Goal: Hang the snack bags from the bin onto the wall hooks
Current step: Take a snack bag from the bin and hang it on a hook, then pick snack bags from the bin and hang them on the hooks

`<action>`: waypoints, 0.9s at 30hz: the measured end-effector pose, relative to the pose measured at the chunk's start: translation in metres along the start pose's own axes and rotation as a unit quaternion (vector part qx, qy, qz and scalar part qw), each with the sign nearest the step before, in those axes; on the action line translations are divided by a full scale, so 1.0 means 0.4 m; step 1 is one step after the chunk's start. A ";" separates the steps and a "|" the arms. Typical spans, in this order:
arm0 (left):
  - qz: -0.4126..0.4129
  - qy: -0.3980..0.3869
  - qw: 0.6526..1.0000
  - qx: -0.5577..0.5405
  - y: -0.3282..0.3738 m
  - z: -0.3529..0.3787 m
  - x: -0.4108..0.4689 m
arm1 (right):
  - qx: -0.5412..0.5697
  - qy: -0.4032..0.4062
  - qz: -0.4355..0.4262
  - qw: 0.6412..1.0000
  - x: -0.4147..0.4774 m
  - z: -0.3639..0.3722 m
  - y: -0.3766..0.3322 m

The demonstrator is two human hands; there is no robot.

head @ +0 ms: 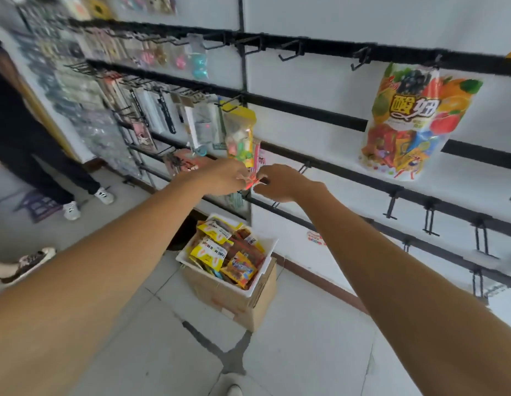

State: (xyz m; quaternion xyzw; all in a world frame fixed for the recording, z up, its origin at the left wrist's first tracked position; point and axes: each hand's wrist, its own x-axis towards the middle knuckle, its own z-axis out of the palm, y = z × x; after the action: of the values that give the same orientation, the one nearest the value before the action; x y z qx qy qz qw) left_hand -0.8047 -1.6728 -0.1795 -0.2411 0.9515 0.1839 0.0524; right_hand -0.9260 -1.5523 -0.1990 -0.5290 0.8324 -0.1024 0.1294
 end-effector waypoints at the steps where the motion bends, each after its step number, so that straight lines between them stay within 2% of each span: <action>1: -0.005 -0.006 1.000 -0.005 -0.020 0.007 -0.017 | -0.001 -0.010 -0.012 1.000 0.008 0.020 -0.014; 8: -0.055 -0.021 0.998 0.012 -0.197 0.097 -0.039 | 0.003 -0.080 -0.042 0.996 0.111 0.156 -0.060; 16: -0.088 -0.055 0.993 -0.049 -0.425 0.180 0.058 | -0.008 -0.153 -0.055 0.987 0.310 0.313 -0.099; 27: -0.146 -0.090 0.979 -0.110 -0.700 0.291 0.221 | 0.026 -0.227 0.002 0.973 0.557 0.525 -0.052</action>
State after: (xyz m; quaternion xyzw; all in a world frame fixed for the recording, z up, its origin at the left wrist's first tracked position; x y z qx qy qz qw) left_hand -0.7474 -1.8965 -0.3949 -0.3645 0.8711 0.2991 0.1371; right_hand -0.9307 -1.7701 -0.4150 -0.5334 0.7793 -0.0007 0.3290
